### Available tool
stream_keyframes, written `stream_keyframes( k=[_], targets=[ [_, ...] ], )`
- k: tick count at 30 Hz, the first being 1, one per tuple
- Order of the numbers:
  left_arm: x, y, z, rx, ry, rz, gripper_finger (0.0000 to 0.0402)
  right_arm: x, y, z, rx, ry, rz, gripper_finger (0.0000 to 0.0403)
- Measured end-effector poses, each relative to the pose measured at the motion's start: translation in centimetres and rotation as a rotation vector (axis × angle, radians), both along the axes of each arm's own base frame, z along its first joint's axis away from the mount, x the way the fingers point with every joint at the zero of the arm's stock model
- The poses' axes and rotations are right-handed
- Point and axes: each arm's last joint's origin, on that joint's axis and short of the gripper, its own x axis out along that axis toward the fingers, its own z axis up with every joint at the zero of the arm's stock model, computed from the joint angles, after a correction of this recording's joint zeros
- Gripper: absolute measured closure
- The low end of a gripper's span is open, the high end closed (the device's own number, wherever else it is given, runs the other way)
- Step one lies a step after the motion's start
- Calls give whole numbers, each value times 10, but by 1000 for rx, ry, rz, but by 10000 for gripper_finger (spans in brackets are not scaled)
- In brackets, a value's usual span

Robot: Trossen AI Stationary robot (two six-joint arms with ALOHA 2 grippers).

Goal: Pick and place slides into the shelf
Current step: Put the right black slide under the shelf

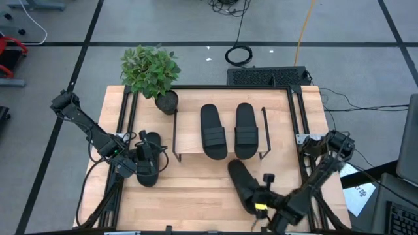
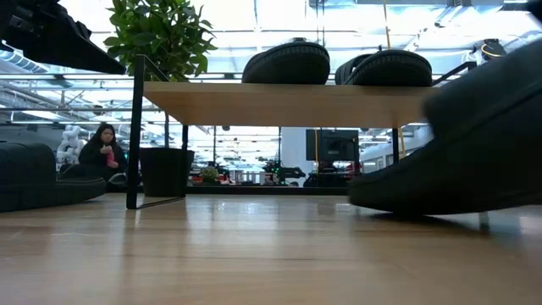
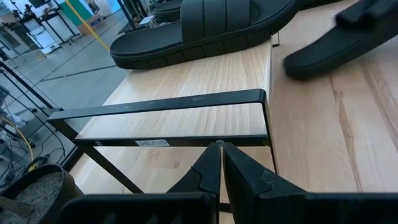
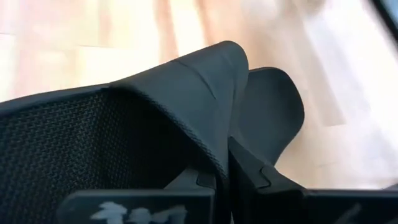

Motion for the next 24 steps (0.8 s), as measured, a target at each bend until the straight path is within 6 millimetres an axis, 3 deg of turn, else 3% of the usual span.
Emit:
stream_keyframes(
  k=[12, 20, 24],
  targets=[
    [0, 0, 0, 18, 8, -7, 380, 41, -73, -22, -132, 44, -221, 398],
    [0, 0, 0, 40, 17, -16, 380, 50, -96, -42, -134, 79, -204, 397],
    [0, 0, 0, 31, 24, -30, 380, 51, -97, -47, -129, 73, -176, 392]
  ],
)
